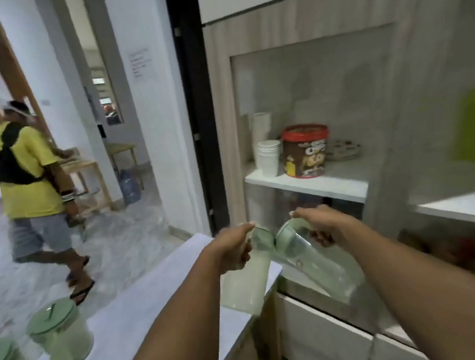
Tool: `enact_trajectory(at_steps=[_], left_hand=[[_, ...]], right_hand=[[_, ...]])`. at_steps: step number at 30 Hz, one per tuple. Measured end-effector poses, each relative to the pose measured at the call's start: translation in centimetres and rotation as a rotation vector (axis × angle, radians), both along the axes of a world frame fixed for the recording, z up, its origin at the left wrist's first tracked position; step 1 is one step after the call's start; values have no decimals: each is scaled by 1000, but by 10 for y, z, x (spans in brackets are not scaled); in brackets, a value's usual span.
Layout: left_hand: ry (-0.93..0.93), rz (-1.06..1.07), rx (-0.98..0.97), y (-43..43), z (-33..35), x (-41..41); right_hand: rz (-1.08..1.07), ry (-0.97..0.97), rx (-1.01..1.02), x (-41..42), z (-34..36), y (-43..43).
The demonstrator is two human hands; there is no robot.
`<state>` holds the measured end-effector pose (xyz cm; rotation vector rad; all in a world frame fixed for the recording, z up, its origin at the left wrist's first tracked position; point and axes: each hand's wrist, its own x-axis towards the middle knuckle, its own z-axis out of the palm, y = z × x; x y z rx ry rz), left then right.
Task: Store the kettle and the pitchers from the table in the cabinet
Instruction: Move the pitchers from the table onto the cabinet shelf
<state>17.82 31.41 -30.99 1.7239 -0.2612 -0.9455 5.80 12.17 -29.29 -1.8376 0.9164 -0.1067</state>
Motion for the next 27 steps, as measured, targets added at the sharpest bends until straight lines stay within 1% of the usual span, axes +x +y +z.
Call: enact_trajectory(at_steps=[3, 6, 9, 11, 14, 17, 20, 23, 25, 27], left_hand=[[-29, -307, 67, -51, 35, -70], [-70, -490, 44, -112, 62, -139], [-89, -646, 30, -169, 86, -210], [-120, -686, -18, -209, 94, -249], [-157, -571, -242, -274, 99, -289], [-184, -415, -421, -336, 106, -301], [-277, -250, -456, -393, 114, -290], [-390, -70, -505, -453, 113, -260], [-411, 2, -464, -493, 101, -232], [-400, 22, -370, -525, 89, -205]], right_hand=[[-105, 169, 6, -109, 34, -48], [-314, 264, -37, -214, 73, -90], [-512, 235, -85, -304, 104, -118], [-622, 135, -129, -347, 117, -135], [-753, -68, -214, -388, 129, -165], [-822, -307, -201, -397, 130, -205], [-816, -505, -94, -373, 124, -259], [-734, -636, 3, -321, 113, -323], [-673, -687, 58, -277, 104, -361], [-631, -729, 102, -235, 91, -397]])
